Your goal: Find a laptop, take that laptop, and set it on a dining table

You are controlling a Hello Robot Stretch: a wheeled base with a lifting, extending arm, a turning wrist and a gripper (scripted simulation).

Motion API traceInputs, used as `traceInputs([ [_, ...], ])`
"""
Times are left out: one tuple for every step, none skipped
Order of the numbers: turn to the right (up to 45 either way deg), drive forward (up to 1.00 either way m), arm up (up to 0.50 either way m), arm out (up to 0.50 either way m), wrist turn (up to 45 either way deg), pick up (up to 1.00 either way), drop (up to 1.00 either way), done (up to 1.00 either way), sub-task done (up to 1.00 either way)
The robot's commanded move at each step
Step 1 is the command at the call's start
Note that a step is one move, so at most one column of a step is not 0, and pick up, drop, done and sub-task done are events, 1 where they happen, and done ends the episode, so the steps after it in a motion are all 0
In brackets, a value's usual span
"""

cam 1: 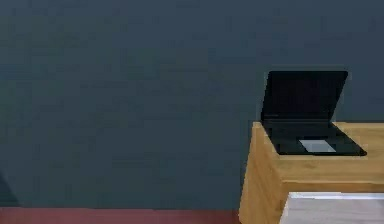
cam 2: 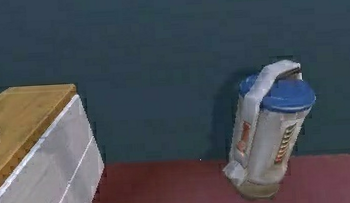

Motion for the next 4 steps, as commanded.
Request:
traceInputs([
  [0.0,0.55,0.00,0.00,0.0,0.00,0.00,0.00,0.00],
  [-27.0,0.00,0.00,0.00,0.0,0.00,0.00,0.00,0.00],
  [0.0,0.00,0.50,0.00,0.0,0.00,0.00,0.00,0.00],
  [0.0,0.00,0.38,0.00,0.0,0.00,0.00,0.00,0.00],
])
